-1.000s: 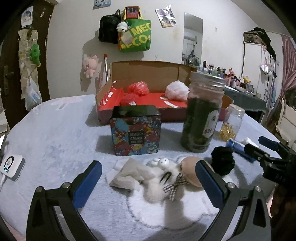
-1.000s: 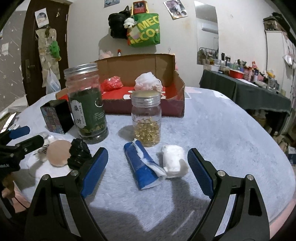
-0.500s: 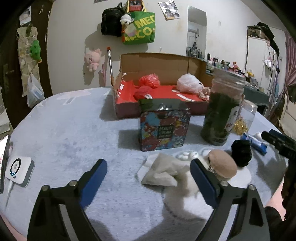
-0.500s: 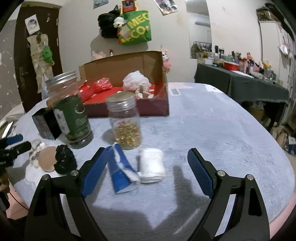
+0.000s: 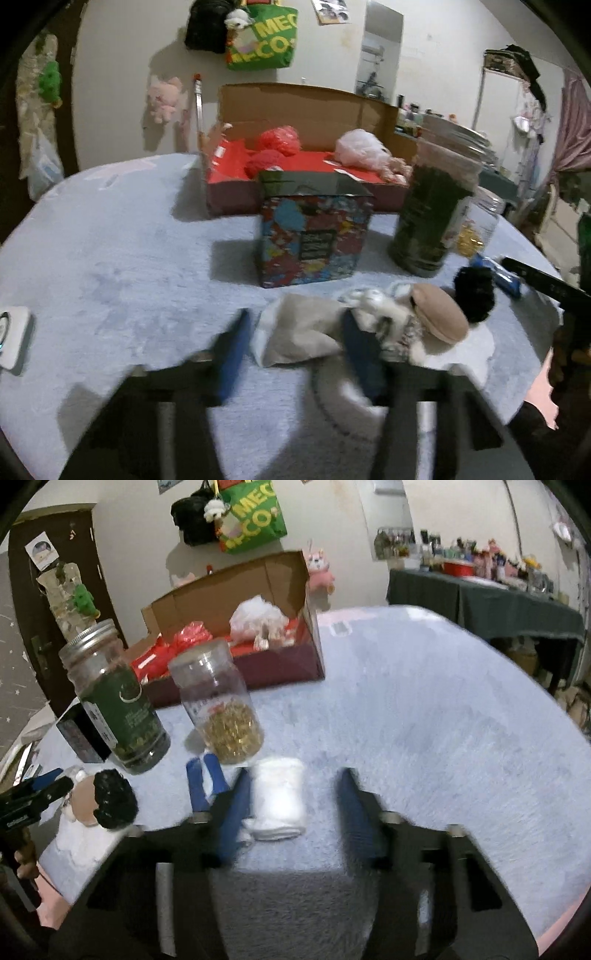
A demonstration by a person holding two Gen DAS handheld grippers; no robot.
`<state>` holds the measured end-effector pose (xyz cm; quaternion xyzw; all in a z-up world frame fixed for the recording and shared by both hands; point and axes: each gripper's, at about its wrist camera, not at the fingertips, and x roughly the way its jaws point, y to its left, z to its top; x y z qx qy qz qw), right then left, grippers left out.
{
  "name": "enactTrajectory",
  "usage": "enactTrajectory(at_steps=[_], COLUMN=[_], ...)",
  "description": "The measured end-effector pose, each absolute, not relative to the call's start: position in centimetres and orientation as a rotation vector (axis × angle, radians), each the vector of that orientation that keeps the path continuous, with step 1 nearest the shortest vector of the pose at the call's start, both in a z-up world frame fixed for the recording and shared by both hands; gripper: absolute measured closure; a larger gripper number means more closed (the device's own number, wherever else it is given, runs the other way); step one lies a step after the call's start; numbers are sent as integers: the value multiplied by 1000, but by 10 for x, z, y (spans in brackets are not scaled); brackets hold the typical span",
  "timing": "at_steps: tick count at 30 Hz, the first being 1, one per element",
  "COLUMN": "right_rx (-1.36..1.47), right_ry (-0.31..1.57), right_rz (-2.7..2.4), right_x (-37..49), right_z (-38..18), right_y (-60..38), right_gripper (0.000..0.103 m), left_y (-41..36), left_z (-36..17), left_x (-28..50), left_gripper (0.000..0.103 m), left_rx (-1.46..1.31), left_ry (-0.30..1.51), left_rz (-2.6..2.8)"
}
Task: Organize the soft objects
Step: 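Grasp the white cloth with the left tool while the right grasps the white rolled towel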
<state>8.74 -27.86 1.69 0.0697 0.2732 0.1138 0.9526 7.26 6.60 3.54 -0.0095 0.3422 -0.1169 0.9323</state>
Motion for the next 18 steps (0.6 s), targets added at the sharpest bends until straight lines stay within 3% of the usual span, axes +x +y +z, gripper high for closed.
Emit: enactTrajectory(at_steps=[3,18], right_rx=[160,116], right_ry=[540,439], right_rz=[264,465], right_x=[83,60], right_z=[20,48], right_y=[-281,-233], right_gripper=[84,86], left_y=[64,33], left_z=[40,70], left_x=[70,61], left_gripper=[84,85], left_rx=[-1,-33], left_ry=[679,601], left_rz=[-220,-360])
